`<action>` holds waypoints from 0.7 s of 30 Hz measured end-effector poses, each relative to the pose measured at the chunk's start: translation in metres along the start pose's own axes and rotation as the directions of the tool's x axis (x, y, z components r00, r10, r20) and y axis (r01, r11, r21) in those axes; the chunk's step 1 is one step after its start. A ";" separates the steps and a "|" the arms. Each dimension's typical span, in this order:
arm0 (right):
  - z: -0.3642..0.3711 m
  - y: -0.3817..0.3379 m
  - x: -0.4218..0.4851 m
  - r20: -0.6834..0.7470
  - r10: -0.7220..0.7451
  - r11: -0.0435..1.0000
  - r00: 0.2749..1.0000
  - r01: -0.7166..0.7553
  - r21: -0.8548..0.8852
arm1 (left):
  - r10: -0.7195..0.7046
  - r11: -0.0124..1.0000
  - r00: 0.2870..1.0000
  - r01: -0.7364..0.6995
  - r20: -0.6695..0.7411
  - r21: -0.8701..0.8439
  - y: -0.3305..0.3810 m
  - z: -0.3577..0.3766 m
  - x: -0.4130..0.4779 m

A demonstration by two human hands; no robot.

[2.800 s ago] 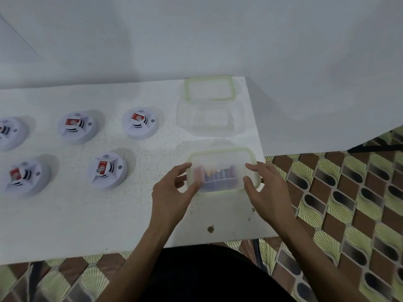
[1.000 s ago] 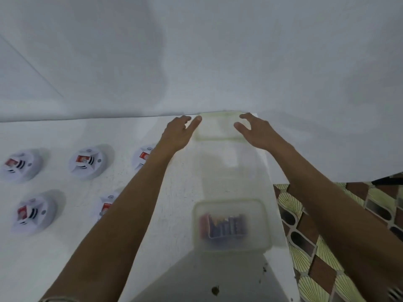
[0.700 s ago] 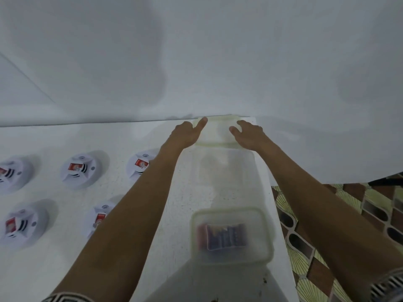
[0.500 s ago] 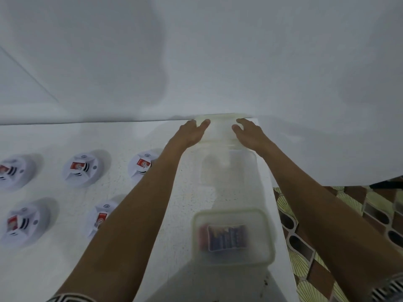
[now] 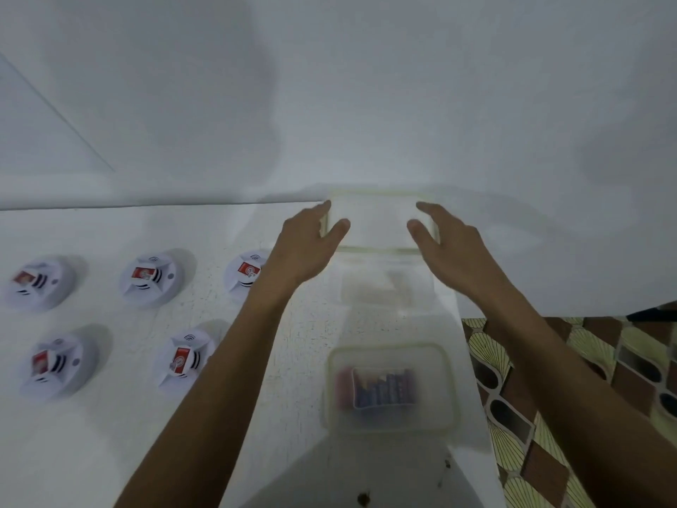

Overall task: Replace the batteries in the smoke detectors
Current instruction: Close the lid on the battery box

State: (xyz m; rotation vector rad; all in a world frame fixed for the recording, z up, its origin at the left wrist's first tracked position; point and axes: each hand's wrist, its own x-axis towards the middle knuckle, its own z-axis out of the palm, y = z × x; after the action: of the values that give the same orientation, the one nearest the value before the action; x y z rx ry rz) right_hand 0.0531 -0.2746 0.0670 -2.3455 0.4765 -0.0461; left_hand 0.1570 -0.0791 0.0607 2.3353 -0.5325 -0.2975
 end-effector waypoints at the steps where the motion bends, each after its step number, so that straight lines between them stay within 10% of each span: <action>1: 0.004 0.004 -0.011 0.011 0.006 1.000 1.000 -0.005 -0.030 | 0.016 1.000 1.000 -0.016 0.017 0.018 -0.004 0.002 -0.011; 14: 0.047 0.036 -0.057 0.057 0.103 0.977 0.993 -0.090 -0.191 | -0.019 0.988 0.994 0.003 0.105 0.153 -0.034 0.043 -0.054; 21: 0.055 0.030 -0.057 -0.024 0.116 0.991 0.993 -0.117 -0.057 | -0.066 0.988 0.997 0.071 0.042 -0.139 -0.037 0.046 -0.056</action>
State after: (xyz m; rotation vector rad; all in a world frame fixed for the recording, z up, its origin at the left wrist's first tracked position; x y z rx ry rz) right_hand -0.0007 -0.2382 0.0128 -2.3713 0.6325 -0.0019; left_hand 0.1014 -0.0562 0.0051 2.2178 -0.4353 -0.3987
